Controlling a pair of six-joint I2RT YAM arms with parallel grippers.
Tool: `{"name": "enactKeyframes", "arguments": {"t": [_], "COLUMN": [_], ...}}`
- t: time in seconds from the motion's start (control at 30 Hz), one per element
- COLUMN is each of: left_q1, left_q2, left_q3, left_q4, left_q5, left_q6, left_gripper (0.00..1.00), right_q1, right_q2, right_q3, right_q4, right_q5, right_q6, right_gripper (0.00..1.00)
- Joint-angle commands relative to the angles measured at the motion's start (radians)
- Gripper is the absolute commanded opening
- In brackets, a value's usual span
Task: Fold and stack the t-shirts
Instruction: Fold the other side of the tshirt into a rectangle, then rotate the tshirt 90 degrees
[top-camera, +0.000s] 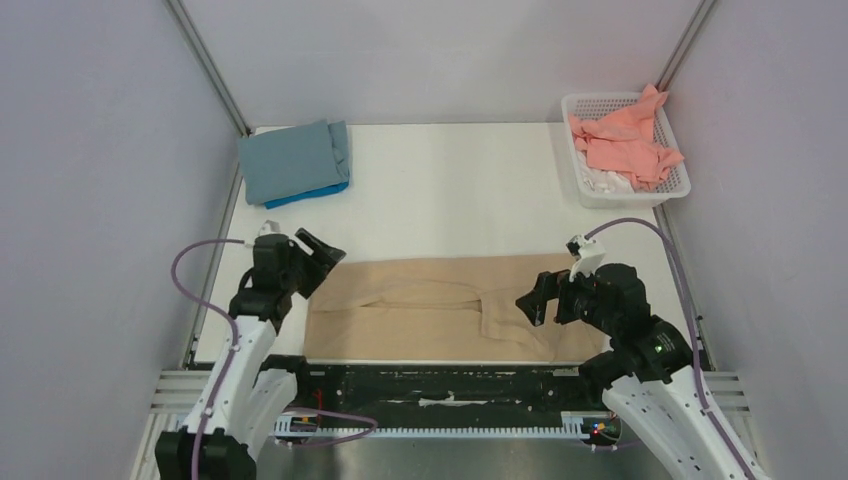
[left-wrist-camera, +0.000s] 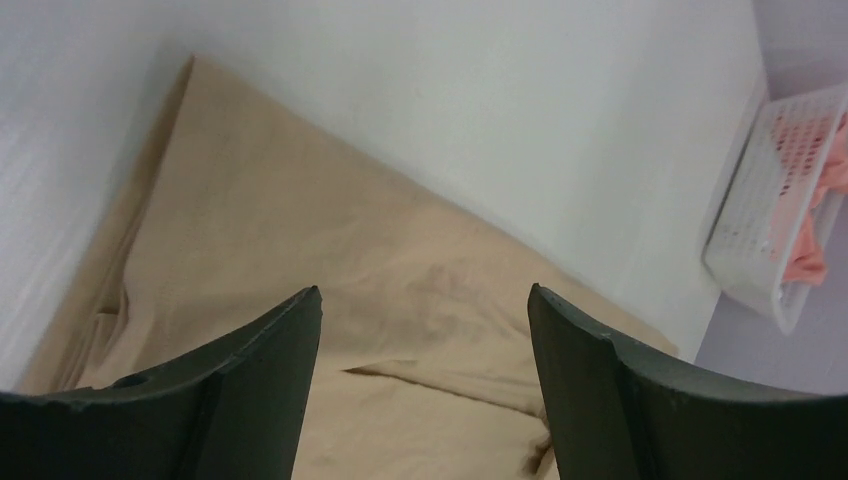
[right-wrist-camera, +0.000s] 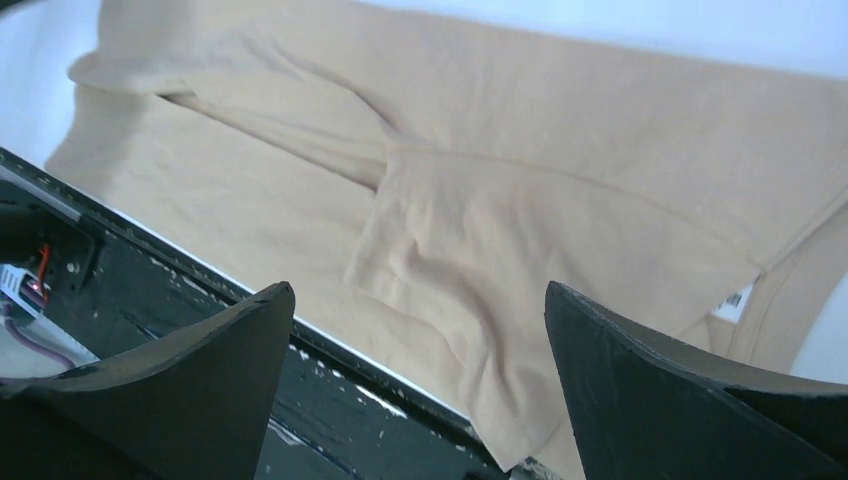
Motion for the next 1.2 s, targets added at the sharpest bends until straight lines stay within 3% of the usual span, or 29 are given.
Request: {"name": "enactKeyframes", "arguments": {"t": [0.0,0.17,0.37,0.53,0.77,0.97,1.17], "left_q1": [-0.105,-0.253,-0.303,-0.324,-0.397,-0.490,-0.624], "left_q2": [0.141,0.300,0.519,0.620,0.547,0.508,0.546], "left_q3": [-0.013,-0.003,0.004,-0.005,-0.040,-0.080,-0.152], "left_q4": [0.139,0.221,0.230,0.239,0.200,0.233,0.447], "left_q5": [0.077,0.018,-0.020,-0.032,-0.079,-0.081,-0.122], "left_q6": [0.042,0.054,0.087,0.086,0.022,-0.082,-0.245], "left_gripper": [0.81,0.82,0.83,0.83,0.84,0.85,0.85], "right_q1": [0.004,0.004,0.003,0.000,-0.050,-0.078,-0.085], "right_q2": [0.045,0.182,0.388,0.572,0.935,1.298,1.645], "right_q3": [0.032,-0.134,-0.258,-0.242,-0.010,0.333,0.744], "right_q4": [0.138,0.227,0.406,0.557,0.729,0.816,0.809], "right_q5": [0.030,0.104,0.133,0.214,0.300,0.225,0.033], "right_q6": [0.015,0.192,0.254,0.269,0.204,0.054,-0.102], "right_gripper": [0.98,0.98,0.98,0.98,0.98,0.98,0.98]}}
